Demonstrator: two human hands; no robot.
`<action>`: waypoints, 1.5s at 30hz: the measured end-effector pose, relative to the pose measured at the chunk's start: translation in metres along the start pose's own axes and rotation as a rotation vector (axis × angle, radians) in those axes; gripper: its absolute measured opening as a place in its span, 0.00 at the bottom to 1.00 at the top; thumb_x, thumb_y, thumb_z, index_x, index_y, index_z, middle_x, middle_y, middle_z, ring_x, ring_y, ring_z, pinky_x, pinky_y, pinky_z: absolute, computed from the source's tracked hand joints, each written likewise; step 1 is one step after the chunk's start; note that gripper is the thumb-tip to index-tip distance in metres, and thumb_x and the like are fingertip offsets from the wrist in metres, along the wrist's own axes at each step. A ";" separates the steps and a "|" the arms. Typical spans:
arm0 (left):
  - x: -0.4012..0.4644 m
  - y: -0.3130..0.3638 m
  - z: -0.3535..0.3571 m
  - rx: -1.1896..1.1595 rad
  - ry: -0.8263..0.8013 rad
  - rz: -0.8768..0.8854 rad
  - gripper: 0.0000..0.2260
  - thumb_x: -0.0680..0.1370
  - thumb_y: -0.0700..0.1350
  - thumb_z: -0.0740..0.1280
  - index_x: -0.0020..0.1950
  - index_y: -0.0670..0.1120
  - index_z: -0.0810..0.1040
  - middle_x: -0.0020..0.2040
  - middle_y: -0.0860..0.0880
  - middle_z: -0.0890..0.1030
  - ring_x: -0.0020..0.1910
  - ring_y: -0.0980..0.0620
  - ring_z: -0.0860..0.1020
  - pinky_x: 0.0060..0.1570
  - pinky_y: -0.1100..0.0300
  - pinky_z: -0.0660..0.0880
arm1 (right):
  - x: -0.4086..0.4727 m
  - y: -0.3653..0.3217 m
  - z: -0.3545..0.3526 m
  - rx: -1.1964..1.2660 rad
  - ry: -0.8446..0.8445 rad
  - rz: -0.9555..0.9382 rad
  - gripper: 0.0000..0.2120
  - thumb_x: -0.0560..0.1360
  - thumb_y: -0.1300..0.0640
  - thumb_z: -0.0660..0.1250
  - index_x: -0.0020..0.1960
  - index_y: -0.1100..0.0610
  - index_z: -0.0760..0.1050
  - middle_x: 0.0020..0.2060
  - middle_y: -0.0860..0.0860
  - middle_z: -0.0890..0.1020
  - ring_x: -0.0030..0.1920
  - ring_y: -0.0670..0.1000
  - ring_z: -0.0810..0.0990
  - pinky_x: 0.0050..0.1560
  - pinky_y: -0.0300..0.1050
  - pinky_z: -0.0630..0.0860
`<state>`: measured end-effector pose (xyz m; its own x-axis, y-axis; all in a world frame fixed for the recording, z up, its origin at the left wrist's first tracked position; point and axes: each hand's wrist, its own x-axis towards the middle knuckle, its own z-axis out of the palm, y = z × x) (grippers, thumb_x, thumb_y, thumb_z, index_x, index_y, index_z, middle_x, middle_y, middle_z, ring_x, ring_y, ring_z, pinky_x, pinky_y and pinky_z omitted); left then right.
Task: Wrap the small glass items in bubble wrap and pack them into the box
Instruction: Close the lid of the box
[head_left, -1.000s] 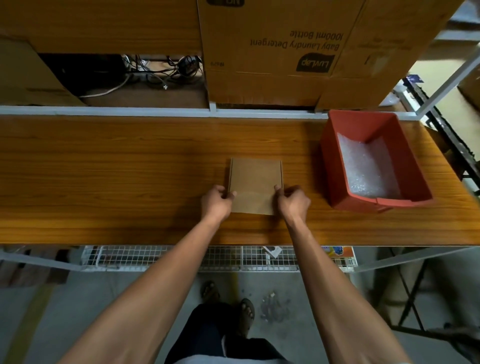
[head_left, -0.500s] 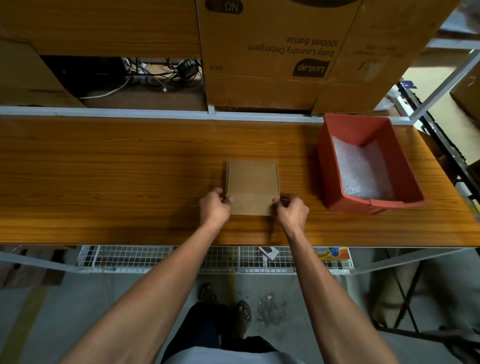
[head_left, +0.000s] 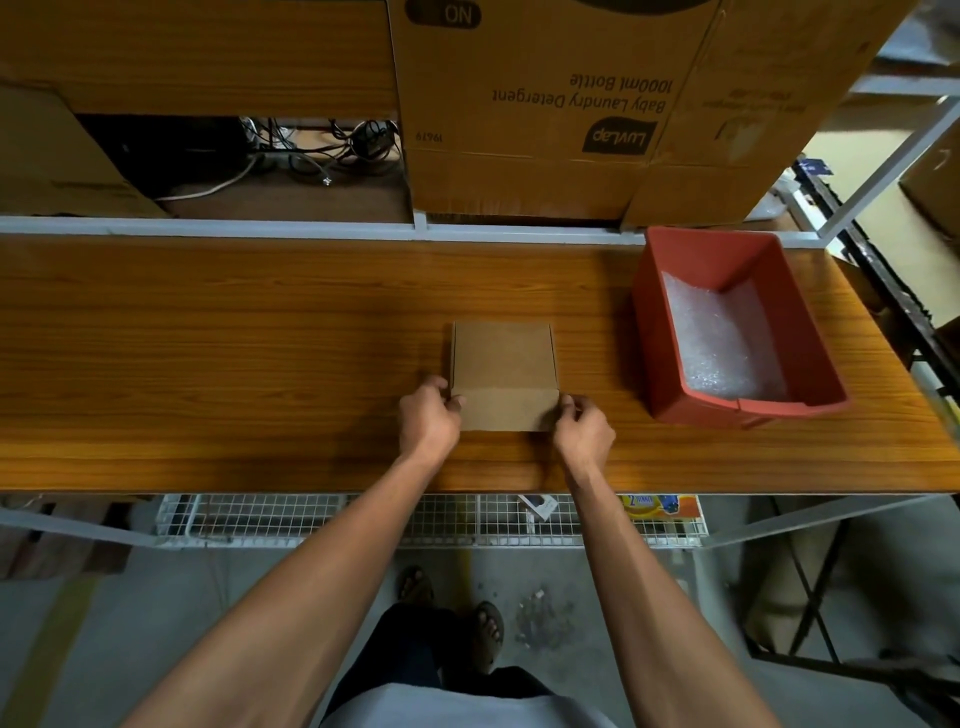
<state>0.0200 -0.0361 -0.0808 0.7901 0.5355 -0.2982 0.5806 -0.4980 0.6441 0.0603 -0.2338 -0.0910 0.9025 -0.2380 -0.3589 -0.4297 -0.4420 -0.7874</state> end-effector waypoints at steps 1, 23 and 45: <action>0.000 0.000 0.000 0.000 0.002 -0.002 0.16 0.84 0.48 0.68 0.72 0.49 0.75 0.63 0.46 0.81 0.52 0.52 0.79 0.44 0.61 0.74 | 0.005 0.001 0.002 0.085 -0.030 0.108 0.15 0.87 0.50 0.61 0.68 0.56 0.78 0.62 0.57 0.83 0.60 0.58 0.83 0.63 0.53 0.81; 0.017 0.003 -0.010 -0.142 -0.102 -0.020 0.23 0.85 0.49 0.67 0.80 0.53 0.70 0.73 0.47 0.78 0.65 0.48 0.80 0.55 0.60 0.77 | 0.028 -0.013 -0.023 0.598 -0.438 0.407 0.16 0.86 0.68 0.57 0.67 0.55 0.77 0.54 0.59 0.86 0.57 0.59 0.86 0.42 0.47 0.87; 0.055 0.088 -0.068 -0.059 -0.110 0.009 0.13 0.85 0.58 0.65 0.47 0.50 0.79 0.48 0.48 0.86 0.47 0.51 0.85 0.45 0.56 0.80 | 0.062 -0.099 -0.057 0.395 -0.388 0.166 0.16 0.85 0.59 0.66 0.45 0.71 0.77 0.33 0.62 0.85 0.29 0.51 0.86 0.34 0.44 0.85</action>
<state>0.1015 -0.0042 0.0074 0.8142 0.4510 -0.3656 0.5630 -0.4599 0.6866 0.1573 -0.2535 -0.0067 0.8004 0.0907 -0.5925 -0.5904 -0.0514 -0.8055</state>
